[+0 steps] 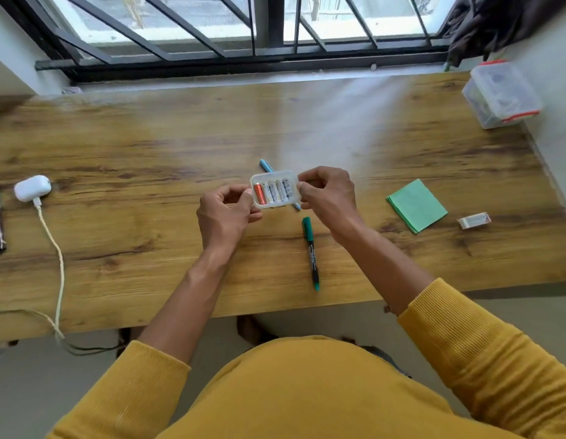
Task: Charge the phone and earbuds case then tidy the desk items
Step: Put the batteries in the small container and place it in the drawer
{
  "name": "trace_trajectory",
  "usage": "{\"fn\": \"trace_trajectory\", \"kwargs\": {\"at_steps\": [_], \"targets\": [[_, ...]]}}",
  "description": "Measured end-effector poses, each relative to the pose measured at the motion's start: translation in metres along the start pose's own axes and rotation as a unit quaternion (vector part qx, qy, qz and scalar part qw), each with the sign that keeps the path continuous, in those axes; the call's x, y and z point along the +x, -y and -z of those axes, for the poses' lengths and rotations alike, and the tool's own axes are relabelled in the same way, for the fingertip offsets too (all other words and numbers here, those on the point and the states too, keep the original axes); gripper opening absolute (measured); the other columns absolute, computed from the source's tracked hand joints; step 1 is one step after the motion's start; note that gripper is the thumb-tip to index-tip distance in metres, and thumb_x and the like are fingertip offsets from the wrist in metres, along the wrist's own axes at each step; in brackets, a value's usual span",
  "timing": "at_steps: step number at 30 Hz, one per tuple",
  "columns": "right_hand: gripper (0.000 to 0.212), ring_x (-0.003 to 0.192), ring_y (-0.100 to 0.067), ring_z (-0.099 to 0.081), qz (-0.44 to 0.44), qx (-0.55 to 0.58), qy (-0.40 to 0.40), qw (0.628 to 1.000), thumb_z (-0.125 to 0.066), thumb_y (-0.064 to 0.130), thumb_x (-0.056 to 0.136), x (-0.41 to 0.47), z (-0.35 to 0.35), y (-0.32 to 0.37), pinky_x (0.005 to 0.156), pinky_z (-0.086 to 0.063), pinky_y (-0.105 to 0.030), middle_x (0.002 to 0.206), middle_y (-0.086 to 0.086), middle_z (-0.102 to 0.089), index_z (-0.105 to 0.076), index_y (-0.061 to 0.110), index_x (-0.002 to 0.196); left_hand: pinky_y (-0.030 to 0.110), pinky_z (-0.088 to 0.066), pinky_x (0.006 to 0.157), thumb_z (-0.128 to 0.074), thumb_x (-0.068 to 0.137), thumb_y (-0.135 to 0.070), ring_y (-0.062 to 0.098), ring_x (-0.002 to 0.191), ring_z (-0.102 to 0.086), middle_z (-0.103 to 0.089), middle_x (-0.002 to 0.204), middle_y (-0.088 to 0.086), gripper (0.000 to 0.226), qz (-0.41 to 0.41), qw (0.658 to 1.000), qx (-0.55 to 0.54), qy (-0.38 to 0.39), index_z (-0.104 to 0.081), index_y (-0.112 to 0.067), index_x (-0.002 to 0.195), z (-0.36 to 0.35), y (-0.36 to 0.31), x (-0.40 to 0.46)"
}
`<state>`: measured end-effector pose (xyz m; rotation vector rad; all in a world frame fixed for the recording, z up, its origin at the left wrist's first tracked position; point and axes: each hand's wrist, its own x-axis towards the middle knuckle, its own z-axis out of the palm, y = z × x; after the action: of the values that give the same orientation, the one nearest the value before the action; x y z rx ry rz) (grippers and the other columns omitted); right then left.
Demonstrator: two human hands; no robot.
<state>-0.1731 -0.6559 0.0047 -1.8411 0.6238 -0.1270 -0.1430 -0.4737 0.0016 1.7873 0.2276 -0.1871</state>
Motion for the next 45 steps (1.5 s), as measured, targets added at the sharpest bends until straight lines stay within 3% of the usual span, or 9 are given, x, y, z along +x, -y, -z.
{"fn": "trace_trajectory", "kwargs": {"at_steps": [10, 16, 22, 27, 33, 37, 40, 43, 45], "targets": [[0.006, 0.079, -0.013, -0.074, 0.005, 0.021, -0.001, 1.000, -0.072, 0.013, 0.095, -0.045, 0.131, -0.064, 0.065, -0.064, -0.029, 0.085, 0.001, -0.076, -0.076, 0.017, 0.094, 0.034, -0.066, 0.071, -0.072, 0.101, -0.016, 0.022, 0.074, -0.079, -0.079, 0.088, 0.009, 0.012, 0.006, 0.999, -0.033, 0.000, -0.076, -0.008, 0.108, -0.104, 0.007, -0.115], [0.005, 0.081, -0.018, -0.076, 0.001, -0.018, 0.017, 1.000, -0.073, 0.012, 0.095, -0.063, 0.189, -0.109, 0.071, -0.067, -0.041, 0.090, -0.001, -0.076, -0.075, 0.013, 0.099, 0.032, -0.066, 0.071, -0.071, 0.101, -0.016, 0.017, 0.078, -0.080, -0.078, 0.101, 0.007, 0.014, 0.008, 1.000, 0.003, 0.020, -0.074, -0.009, 0.113, -0.154, 0.022, -0.170], [0.010, 0.089, -0.015, -0.076, -0.007, -0.044, 0.018, 0.999, -0.073, 0.012, 0.090, -0.068, 0.210, -0.139, 0.081, -0.065, -0.048, 0.091, 0.003, -0.077, -0.078, 0.019, 0.094, 0.034, -0.067, 0.076, -0.071, 0.101, -0.016, 0.013, 0.079, -0.080, -0.077, 0.106, 0.002, 0.011, 0.026, 0.998, 0.045, 0.030, -0.074, -0.020, 0.111, -0.178, 0.028, -0.189], [0.015, 0.086, -0.013, -0.075, -0.014, -0.050, 0.017, 0.998, -0.069, 0.016, 0.086, -0.063, 0.213, -0.144, 0.083, -0.064, -0.048, 0.089, 0.007, -0.078, -0.080, 0.021, 0.095, 0.035, -0.067, 0.080, -0.071, 0.101, -0.014, 0.010, 0.078, -0.079, -0.078, 0.107, 0.001, 0.018, 0.050, 0.996, 0.063, 0.026, -0.077, -0.016, 0.117, -0.189, 0.032, -0.183], [0.016, 0.095, -0.012, -0.072, -0.002, -0.045, 0.009, 0.999, -0.069, 0.014, 0.094, -0.072, 0.216, -0.149, 0.086, -0.064, -0.045, 0.102, 0.006, -0.073, -0.075, 0.019, 0.109, 0.033, -0.066, 0.081, -0.066, 0.104, -0.010, 0.016, 0.088, -0.079, -0.079, 0.103, 0.005, 0.016, 0.119, 0.993, -0.026, -0.005, -0.077, -0.014, 0.115, -0.192, 0.047, -0.193], [0.022, 0.098, -0.007, -0.066, -0.006, -0.020, -0.023, 1.000, -0.068, 0.014, 0.098, -0.103, 0.223, -0.155, 0.087, -0.060, -0.029, 0.110, 0.004, -0.068, -0.068, 0.018, 0.120, 0.031, -0.065, 0.078, -0.058, 0.105, -0.001, 0.018, 0.084, -0.073, -0.075, 0.098, 0.012, 0.017, 0.206, 0.965, -0.156, -0.033, -0.073, -0.006, 0.112, -0.192, 0.060, -0.228], [0.026, 0.093, -0.014, -0.067, -0.009, 0.037, -0.022, 0.999, -0.067, 0.016, 0.099, -0.133, 0.228, -0.167, 0.077, -0.061, -0.029, 0.106, 0.002, -0.066, -0.062, 0.022, 0.124, 0.033, -0.065, 0.081, -0.056, 0.106, -0.002, 0.020, 0.086, -0.075, -0.076, 0.097, 0.012, 0.018, 0.284, 0.938, -0.196, -0.023, -0.072, -0.005, 0.115, -0.199, 0.076, -0.257], [0.021, 0.088, -0.021, -0.070, -0.027, 0.070, -0.009, 0.997, -0.065, 0.015, 0.100, -0.160, 0.230, -0.191, 0.071, -0.062, -0.033, 0.099, -0.003, -0.068, -0.063, 0.021, 0.120, 0.038, -0.063, 0.086, -0.054, 0.106, -0.006, 0.027, 0.102, -0.075, -0.076, 0.106, 0.016, 0.022, 0.415, 0.862, -0.291, -0.013, -0.070, -0.003, 0.121, -0.207, 0.095, -0.272], [0.012, 0.081, -0.020, -0.072, -0.092, 0.103, -0.007, 0.990, -0.064, 0.011, 0.101, -0.167, 0.231, -0.207, 0.065, -0.060, -0.031, 0.094, -0.007, -0.072, -0.068, 0.016, 0.110, 0.043, -0.059, 0.094, -0.051, 0.106, -0.011, 0.034, 0.115, -0.070, -0.074, 0.115, 0.020, 0.028, 0.468, 0.815, -0.342, -0.008, -0.068, 0.000, 0.125, -0.212, 0.108, -0.275]]}}
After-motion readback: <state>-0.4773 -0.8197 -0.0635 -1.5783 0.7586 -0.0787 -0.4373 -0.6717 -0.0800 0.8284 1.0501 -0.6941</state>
